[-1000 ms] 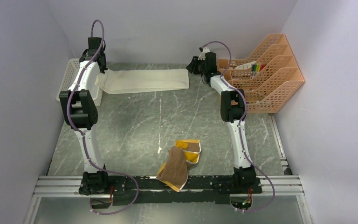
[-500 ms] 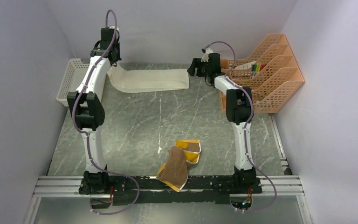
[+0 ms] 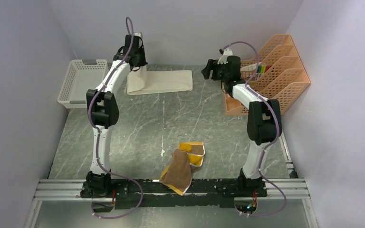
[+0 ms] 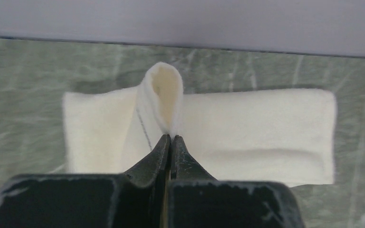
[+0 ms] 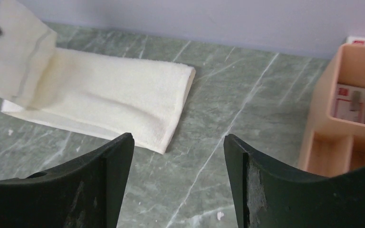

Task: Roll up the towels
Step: Fold the towel at the corner of the board.

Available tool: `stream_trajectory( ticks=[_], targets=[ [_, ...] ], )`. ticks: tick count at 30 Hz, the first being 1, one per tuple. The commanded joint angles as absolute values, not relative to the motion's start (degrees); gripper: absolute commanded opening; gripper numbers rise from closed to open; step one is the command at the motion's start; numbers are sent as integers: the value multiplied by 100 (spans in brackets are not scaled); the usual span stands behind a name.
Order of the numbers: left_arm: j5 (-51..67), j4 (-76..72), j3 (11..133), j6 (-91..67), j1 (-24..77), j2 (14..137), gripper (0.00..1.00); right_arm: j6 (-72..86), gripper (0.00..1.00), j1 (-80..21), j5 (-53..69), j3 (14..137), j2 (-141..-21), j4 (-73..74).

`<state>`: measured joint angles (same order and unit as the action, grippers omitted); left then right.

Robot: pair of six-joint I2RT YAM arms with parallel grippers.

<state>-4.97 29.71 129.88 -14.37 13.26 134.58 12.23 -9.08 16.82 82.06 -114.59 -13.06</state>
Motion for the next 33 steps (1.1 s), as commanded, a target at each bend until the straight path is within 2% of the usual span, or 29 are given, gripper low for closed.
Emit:
stream_trajectory(
  ticks=[1, 8, 15, 24, 33],
  targets=[
    [682, 1899, 12867, -2538, 1438, 13578, 7, 1167, 70, -819, 1601, 7683, -10713, -1682],
    [1863, 584, 12974, -3567, 1755, 14094, 7, 1090, 70, -745, 1555, 7137, -9995, -1565],
    [2732, -1059, 12947, -5134, 1935, 14853, 7, 1235, 71, -596, 1551, 6982, -9797, -1655],
    [2981, -2134, 13071, -6288, 2106, 15719, 7, 1272, 71, -561, 1607, 6995, -9702, -1547],
    [2775, -2651, 12687, -7024, 2179, 15810, 7, 1354, 71, -549, 1664, 6957, -9779, -1617]
  ],
)
